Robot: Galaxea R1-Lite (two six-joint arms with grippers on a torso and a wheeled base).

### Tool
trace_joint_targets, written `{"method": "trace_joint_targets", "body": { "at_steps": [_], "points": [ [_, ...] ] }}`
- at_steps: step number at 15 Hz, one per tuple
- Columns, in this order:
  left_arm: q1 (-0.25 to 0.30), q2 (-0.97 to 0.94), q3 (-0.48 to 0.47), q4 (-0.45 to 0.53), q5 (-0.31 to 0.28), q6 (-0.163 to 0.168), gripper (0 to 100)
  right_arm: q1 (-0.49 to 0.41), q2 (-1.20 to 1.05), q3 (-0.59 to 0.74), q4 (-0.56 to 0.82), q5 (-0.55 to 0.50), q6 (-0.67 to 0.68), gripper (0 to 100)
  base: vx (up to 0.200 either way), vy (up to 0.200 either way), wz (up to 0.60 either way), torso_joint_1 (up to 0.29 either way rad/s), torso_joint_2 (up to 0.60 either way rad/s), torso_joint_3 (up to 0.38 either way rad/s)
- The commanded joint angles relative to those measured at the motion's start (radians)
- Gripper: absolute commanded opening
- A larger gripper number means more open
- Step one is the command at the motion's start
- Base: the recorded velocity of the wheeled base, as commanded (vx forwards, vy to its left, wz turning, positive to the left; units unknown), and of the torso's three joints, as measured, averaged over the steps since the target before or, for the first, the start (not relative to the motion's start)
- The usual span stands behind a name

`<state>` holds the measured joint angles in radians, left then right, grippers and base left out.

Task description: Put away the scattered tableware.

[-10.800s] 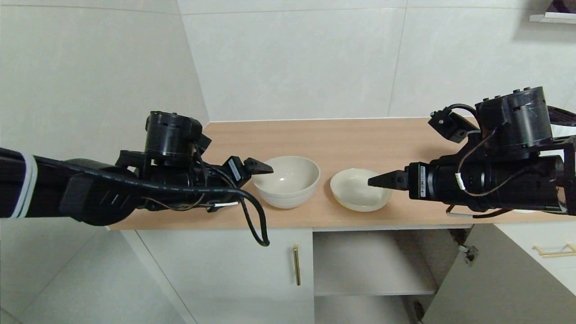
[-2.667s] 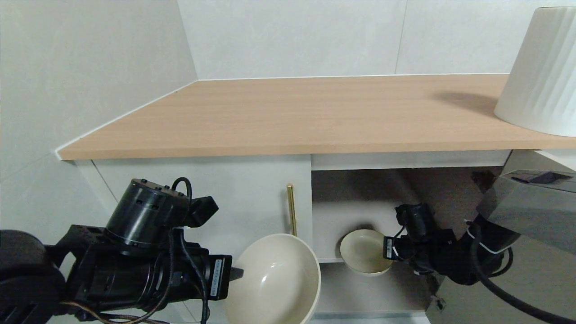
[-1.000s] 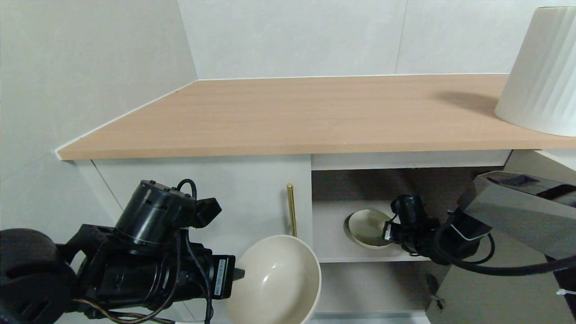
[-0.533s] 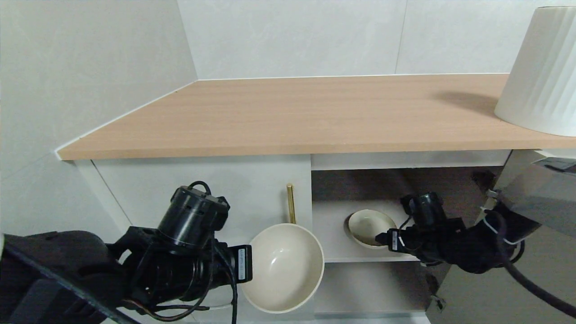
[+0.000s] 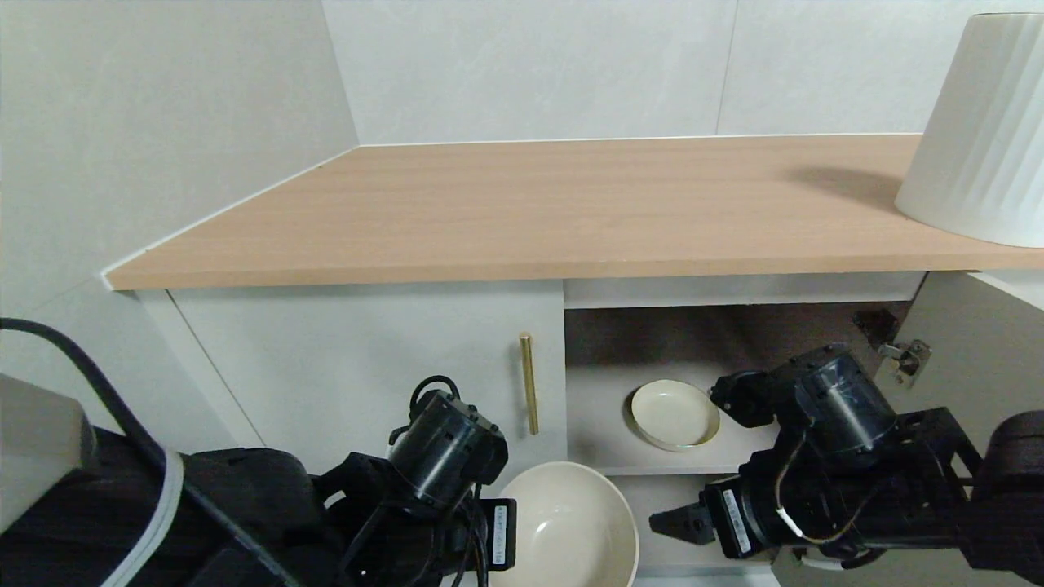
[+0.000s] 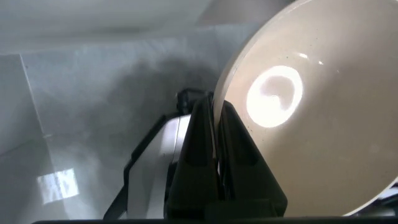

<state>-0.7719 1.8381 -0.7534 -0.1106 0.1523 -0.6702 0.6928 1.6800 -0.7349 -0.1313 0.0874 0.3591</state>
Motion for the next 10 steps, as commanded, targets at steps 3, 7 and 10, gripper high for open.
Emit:
{"method": "trace_joint_targets", "body": {
  "at_steps": [3,7,10],
  "points": [
    [-0.029,0.021,-0.007,0.006,-0.004,0.0,0,0.119,-0.028,0.023,0.007,-0.009,-0.002,100,0.0,0.0,0.0,0.0,0.0,0.0],
    [-0.056,0.007,-0.015,0.031,-0.004,0.0,0,0.177,0.096,0.015,-0.001,-0.124,0.001,100,0.0,0.0,0.0,0.0,0.0,0.0],
    [-0.069,0.0,-0.015,0.039,-0.004,-0.002,0,0.174,0.138,0.012,-0.059,-0.166,0.007,100,0.0,0.0,0.0,0.0,0.0,0.0]
  ]
}}
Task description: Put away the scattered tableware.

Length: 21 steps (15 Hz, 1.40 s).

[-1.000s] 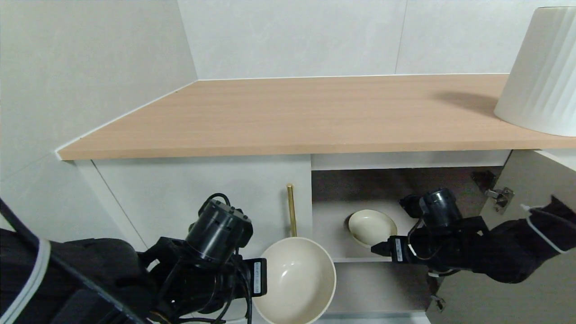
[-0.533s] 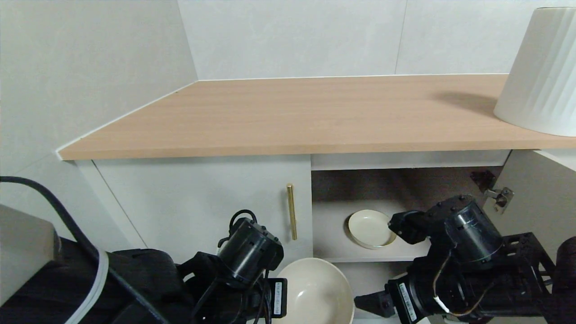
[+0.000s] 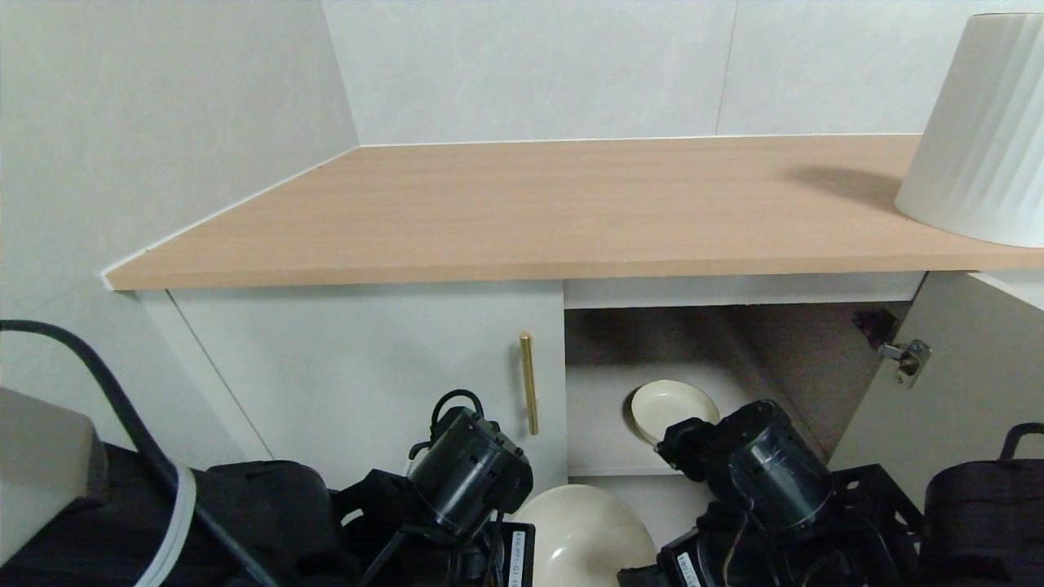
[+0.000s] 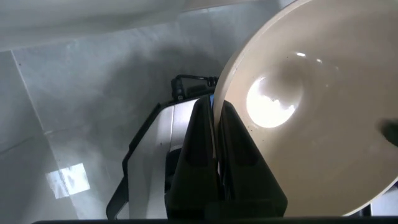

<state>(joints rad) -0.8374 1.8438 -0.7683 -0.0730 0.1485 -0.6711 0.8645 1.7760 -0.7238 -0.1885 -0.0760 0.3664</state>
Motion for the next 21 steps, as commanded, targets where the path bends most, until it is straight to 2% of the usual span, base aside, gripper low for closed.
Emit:
{"method": "trace_joint_targets", "body": {
  "at_steps": [1,9,10,21],
  "points": [
    [-0.003,0.0,0.001,0.001,0.0,-0.001,0,0.001,0.039,0.001,-0.016,-0.007,0.002,100,0.0,0.0,0.0,0.0,0.0,0.0],
    [-0.005,0.005,0.006,0.001,0.002,0.001,0,-0.022,0.046,0.003,-0.072,-0.042,0.005,100,0.0,0.0,0.0,0.0,0.0,0.0],
    [-0.005,0.005,0.006,0.001,0.003,0.001,0,-0.024,0.046,0.003,-0.074,-0.042,0.005,0,0.0,0.0,0.0,0.0,0.0,0.0],
    [-0.005,0.009,0.006,0.001,0.005,0.001,0,-0.024,0.045,0.007,-0.072,-0.042,0.003,0,0.0,0.0,0.0,0.0,0.0,0.0]
  ]
}}
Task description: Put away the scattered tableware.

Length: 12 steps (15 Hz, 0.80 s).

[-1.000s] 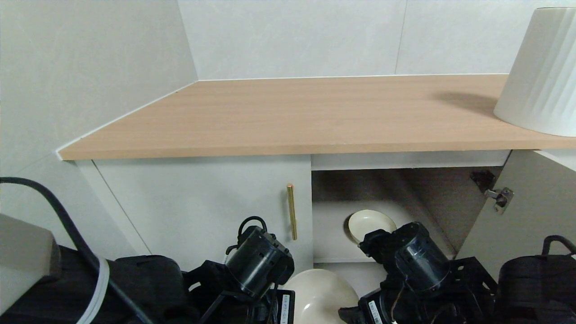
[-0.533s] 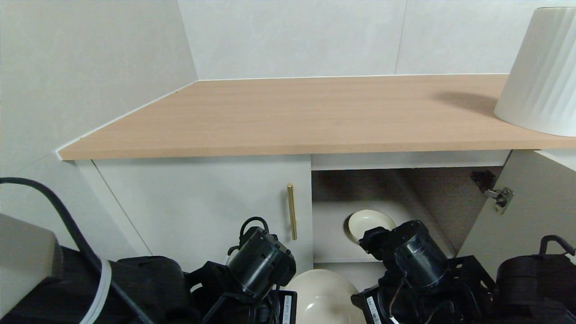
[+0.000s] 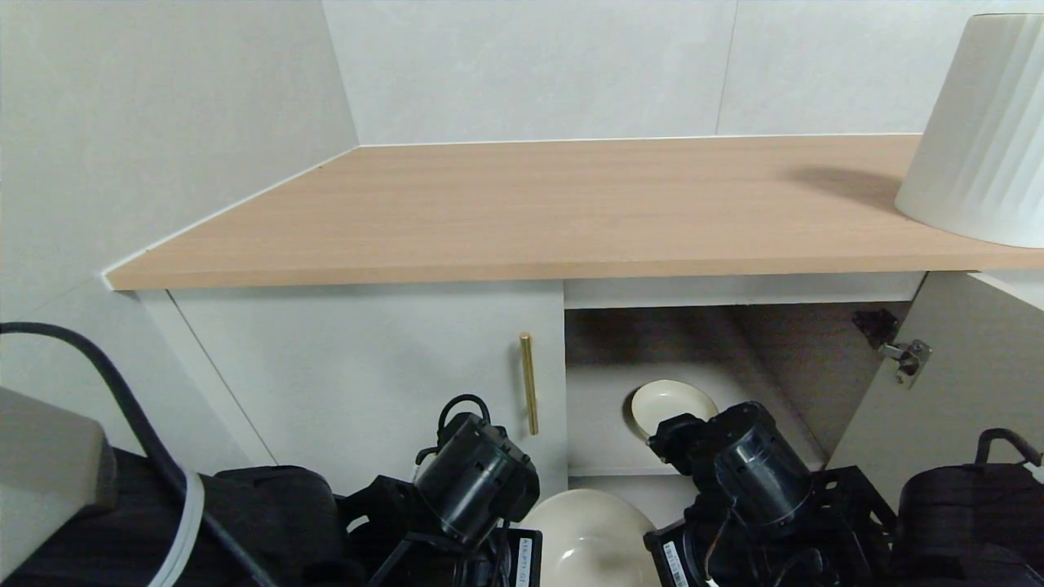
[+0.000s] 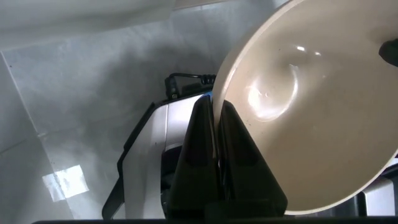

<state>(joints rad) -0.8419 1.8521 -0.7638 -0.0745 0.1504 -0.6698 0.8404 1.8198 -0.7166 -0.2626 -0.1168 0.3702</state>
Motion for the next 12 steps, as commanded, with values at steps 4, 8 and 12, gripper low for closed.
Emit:
{"method": "trace_joint_targets", "body": {
  "at_steps": [4,8,12],
  "points": [
    [0.0,0.001,0.0,0.002,0.005,-0.001,100,-0.001,0.004,0.0,0.002,-0.001,-0.001,0,0.0,0.0,0.0,0.0,0.0,0.0],
    [0.0,0.001,0.0,0.002,0.005,-0.001,100,-0.038,0.007,0.0,0.003,-0.001,-0.007,0,0.0,0.0,0.0,0.0,0.0,0.0],
    [0.0,-0.001,0.001,0.002,0.005,0.001,100,-0.173,0.053,-0.018,0.002,-0.001,-0.011,0,0.0,0.0,0.0,0.0,0.0,0.0]
  ]
}}
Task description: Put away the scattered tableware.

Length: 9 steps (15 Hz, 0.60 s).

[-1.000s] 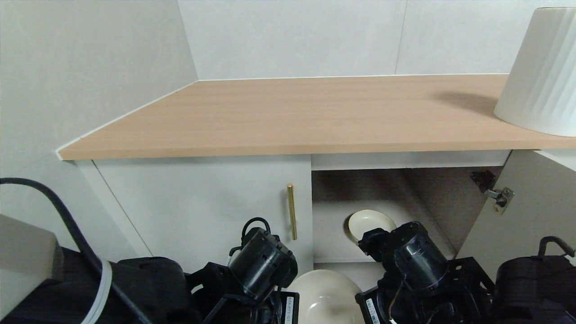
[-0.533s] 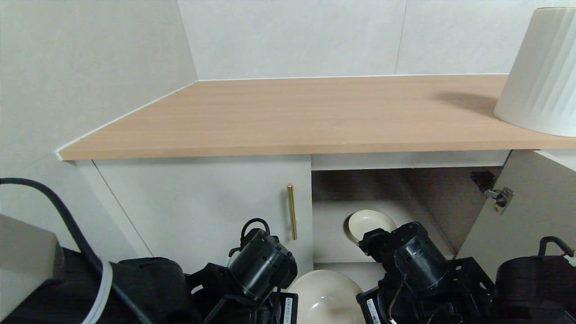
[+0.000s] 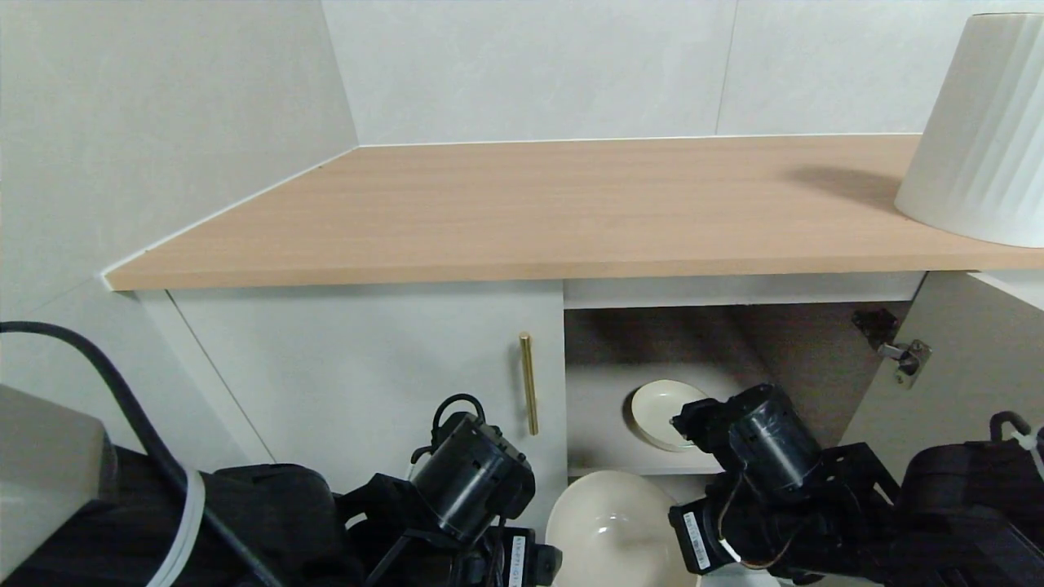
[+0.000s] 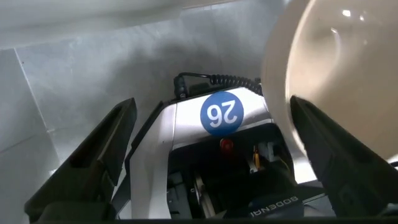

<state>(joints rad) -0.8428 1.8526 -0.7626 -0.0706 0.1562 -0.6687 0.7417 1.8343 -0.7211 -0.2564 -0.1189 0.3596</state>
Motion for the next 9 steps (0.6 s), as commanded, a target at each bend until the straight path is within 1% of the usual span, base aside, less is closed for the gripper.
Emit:
{"method": "trace_joint_targets", "body": {
  "at_steps": [1,5,7,9],
  "points": [
    [0.001,-0.001,0.0,-0.001,0.0,0.0,100,-0.116,0.065,-0.026,-0.004,0.001,-0.001,0,0.0,0.0,0.0,0.0,0.0,0.0],
    [0.001,-0.001,0.0,-0.001,0.014,0.0,100,-0.254,0.181,-0.083,-0.006,0.001,0.002,0,0.0,0.0,0.0,0.0,0.0,0.0],
    [0.001,-0.001,0.0,-0.001,0.014,0.0,100,-0.278,0.2,-0.092,-0.017,-0.001,0.004,0,0.0,0.0,0.0,0.0,0.0,0.0],
    [0.001,-0.003,0.0,-0.001,0.014,0.0,100,-0.297,0.204,-0.089,-0.081,-0.002,0.01,0,0.0,0.0,0.0,0.0,0.0,0.0]
  ]
}}
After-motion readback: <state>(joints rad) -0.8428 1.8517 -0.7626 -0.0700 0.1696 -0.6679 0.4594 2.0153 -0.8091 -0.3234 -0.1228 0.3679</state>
